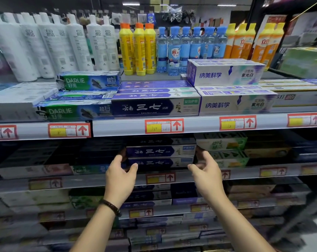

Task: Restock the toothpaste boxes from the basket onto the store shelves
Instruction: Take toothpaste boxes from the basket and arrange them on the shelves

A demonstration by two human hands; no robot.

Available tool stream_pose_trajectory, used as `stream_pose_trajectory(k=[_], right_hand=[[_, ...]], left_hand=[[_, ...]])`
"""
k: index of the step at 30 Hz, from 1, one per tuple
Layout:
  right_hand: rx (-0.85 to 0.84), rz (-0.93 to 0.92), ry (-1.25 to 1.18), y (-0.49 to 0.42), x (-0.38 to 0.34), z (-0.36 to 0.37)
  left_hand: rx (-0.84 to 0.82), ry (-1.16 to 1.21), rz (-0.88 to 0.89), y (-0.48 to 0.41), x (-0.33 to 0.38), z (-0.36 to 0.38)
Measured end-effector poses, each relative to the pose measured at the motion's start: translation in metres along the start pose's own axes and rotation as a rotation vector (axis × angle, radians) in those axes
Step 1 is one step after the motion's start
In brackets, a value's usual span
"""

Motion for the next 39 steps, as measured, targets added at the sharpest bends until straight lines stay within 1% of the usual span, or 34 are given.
stream_pose_trajectory(k=[4, 10, 17, 32, 39], right_hand=[[-0.003, -0.005, -0.023, -0.003, 0.004, 0.0], [-0.026, 0.029, -0.118, -0.006, 0.006, 0.003], [-0.035, 0.054, -0.159, -0.009, 0.007, 0.005], [-0.037, 0.035, -0.074, -0.001, 0.003, 0.0], [-0.069, -0.025, 0.0, -0.005, -0.01, 0.003]], left_hand=[[0.0, 0.004, -0.012, 0.003, 0.0, 0.001], [0.0, 0.045, -0.036, 0.007, 0.002, 0.004], [-0.009, 0.061, -0.015, 0.007, 0.004, 0.005], [-0.037, 0.027, 0.015, 0.005, 0.001, 0.005], [-0.008, -0.023, 0.021, -0.002, 0.01, 0.0]])
Point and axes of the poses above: each hand's wrist, its own y-axis away from the middle knuckle, its own z-axis out of the palm, x = y × z, the point moved 7 cm from there along -y, towards the middle knuckle, and after that the axes turned 5 degrees about x, right-handed, at the moved point
